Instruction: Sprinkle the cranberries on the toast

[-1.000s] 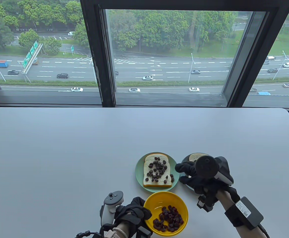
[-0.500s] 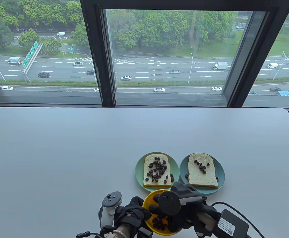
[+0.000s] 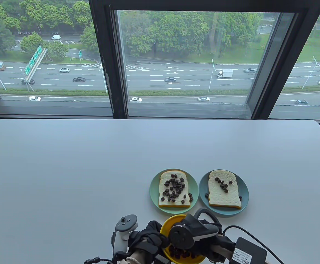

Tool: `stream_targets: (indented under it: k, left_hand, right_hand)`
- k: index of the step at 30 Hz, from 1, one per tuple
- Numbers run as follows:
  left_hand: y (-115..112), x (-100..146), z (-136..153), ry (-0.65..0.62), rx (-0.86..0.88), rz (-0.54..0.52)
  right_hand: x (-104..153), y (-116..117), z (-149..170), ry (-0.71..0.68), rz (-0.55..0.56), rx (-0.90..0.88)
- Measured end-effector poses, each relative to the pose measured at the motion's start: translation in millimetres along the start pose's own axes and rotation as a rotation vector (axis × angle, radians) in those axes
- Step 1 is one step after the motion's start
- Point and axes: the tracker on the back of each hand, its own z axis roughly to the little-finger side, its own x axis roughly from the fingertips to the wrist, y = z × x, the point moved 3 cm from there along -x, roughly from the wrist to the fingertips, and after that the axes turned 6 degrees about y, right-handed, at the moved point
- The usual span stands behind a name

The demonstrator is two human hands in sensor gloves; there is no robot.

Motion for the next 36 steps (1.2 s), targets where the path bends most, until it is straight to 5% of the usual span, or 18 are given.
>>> stream_targets:
  k: [10,19,36]
  left_hand:
    - [4.8,-2.5,-2.9,-0.005,-0.043,-0.015]
    - [9.4,-4.9,0.7,0.008,0.03,0.005]
    - [8.9,-6.1,1.4,0.016,0.075,0.034]
  right_hand:
    - [3.5,-7.9,-2.6,-0.008,0.097,0.04]
    - [18.4,-40.5,9.3,0.035,0.258,-0.072]
    - [27.2,-65.8,84.5,0.234,0.362,-0.309]
